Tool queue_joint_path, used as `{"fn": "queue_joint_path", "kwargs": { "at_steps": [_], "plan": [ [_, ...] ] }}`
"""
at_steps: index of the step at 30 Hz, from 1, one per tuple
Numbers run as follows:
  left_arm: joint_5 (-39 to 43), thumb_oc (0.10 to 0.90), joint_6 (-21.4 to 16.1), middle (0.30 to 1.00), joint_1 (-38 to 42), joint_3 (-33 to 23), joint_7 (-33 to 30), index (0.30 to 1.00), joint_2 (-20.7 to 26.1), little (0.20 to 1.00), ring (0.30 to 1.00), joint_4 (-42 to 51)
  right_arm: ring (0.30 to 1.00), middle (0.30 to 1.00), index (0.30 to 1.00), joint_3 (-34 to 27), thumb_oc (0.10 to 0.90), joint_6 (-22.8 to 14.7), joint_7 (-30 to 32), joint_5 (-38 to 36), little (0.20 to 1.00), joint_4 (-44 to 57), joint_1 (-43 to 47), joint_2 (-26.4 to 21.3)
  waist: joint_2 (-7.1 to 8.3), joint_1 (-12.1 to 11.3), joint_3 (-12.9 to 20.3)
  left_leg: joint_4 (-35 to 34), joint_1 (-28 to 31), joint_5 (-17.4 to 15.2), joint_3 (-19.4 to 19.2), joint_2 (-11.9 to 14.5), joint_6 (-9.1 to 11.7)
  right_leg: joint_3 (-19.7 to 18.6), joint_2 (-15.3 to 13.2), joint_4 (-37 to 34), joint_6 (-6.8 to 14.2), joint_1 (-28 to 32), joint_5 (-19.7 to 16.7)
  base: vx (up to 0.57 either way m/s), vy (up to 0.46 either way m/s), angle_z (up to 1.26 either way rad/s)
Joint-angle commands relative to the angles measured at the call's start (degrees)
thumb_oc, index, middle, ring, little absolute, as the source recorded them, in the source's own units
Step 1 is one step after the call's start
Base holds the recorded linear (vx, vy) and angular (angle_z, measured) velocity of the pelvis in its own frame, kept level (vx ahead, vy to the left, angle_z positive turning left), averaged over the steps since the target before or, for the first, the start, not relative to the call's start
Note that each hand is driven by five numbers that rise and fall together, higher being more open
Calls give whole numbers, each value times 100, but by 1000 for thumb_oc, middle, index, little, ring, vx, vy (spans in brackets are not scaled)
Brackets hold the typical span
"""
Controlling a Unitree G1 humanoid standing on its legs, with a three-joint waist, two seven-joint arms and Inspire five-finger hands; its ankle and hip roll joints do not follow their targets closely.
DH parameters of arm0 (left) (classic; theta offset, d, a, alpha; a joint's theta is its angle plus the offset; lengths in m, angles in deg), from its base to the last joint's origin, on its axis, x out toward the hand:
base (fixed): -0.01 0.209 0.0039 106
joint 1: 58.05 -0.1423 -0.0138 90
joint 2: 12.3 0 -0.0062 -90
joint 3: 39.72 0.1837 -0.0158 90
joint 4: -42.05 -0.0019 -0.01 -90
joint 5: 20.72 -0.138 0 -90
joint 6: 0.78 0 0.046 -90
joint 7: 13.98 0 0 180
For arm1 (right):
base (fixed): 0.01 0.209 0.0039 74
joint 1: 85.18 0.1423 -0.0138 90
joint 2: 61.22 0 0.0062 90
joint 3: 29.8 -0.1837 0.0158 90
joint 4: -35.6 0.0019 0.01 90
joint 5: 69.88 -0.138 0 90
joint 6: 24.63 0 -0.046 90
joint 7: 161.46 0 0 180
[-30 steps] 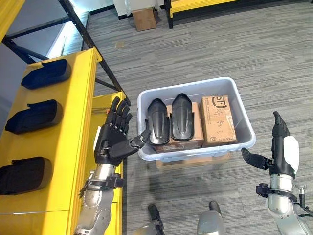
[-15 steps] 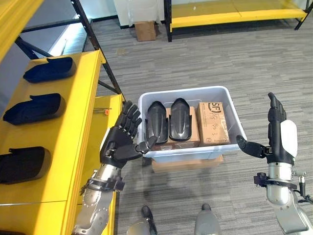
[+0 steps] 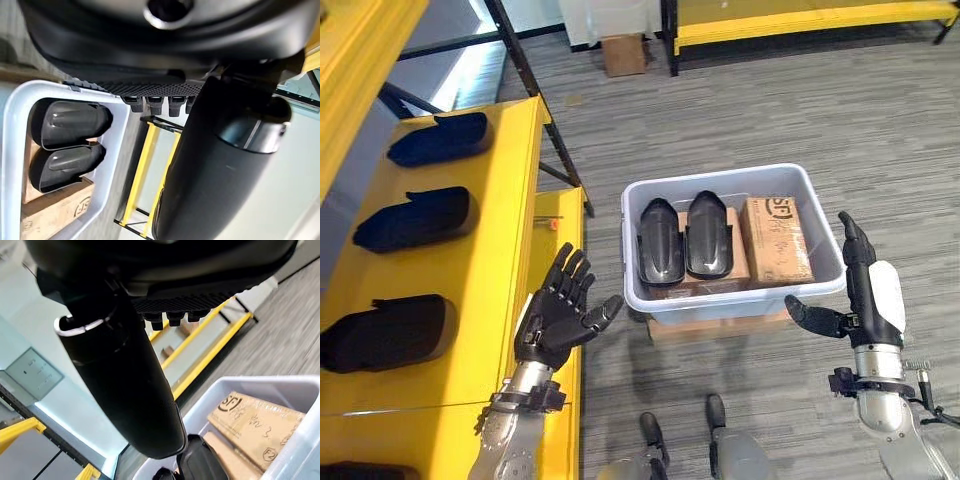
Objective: Move parts from the plastic box to the shelf.
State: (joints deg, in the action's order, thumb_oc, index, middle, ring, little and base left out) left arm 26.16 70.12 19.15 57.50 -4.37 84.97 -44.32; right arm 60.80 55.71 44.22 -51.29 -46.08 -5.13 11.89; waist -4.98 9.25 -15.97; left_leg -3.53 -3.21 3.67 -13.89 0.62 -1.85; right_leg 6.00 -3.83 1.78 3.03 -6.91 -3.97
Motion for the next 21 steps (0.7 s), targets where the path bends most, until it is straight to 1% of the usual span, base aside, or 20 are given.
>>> {"fn": "queue_joint_path", "kwargs": {
  "at_steps": [1, 7, 12, 16, 21],
  "plan": [
    [-47, 900, -488, 1000, 634, -130, 289, 1000, 40, 1000, 1000, 731, 1000, 1000, 1000, -59, 900, -357, 354, 323, 1000, 436, 873, -385, 179, 93, 106, 321, 351, -613, 88, 410, 248, -2, -338, 549, 398, -53, 525, -3, 28, -7],
    [-82, 900, -416, 1000, 628, -45, 161, 1000, 78, 1000, 1000, 904, 1000, 1000, 1000, 131, 900, -313, 290, 340, 1000, 610, 1238, -465, 65, 56, 46, 323, 364, -637, 41, 394, 250, -24, -407, 516, 433, -47, 516, 27, 31, -1],
    [-187, 900, -331, 1000, 614, 45, 31, 1000, 95, 1000, 1000, 990, 1000, 1000, 1000, 359, 900, -280, 313, 533, 1000, 722, 1497, -385, 45, 0, 48, 322, 388, -647, 16, 396, 246, -37, -458, 460, 476, -23, 473, 39, 2, 5],
    [-202, 900, -291, 1000, 649, 129, -52, 1000, 136, 1000, 1000, 1029, 1000, 1000, 1000, 401, 900, -308, 366, 657, 1000, 816, 1744, -441, 30, -49, 22, 322, 393, -656, 15, 396, 251, -43, -478, 447, 489, -12, 470, 7, 0, 1],
    [-218, 900, -86, 1000, 760, 253, -196, 1000, 174, 1000, 1000, 1148, 1000, 1000, 1000, 436, 900, -242, 104, 677, 1000, 1115, 2431, -539, 19, -136, -14, 365, 360, -683, 43, 381, 271, -33, -491, 429, 488, 3, 481, 0, 0, 0]
  ]
}}
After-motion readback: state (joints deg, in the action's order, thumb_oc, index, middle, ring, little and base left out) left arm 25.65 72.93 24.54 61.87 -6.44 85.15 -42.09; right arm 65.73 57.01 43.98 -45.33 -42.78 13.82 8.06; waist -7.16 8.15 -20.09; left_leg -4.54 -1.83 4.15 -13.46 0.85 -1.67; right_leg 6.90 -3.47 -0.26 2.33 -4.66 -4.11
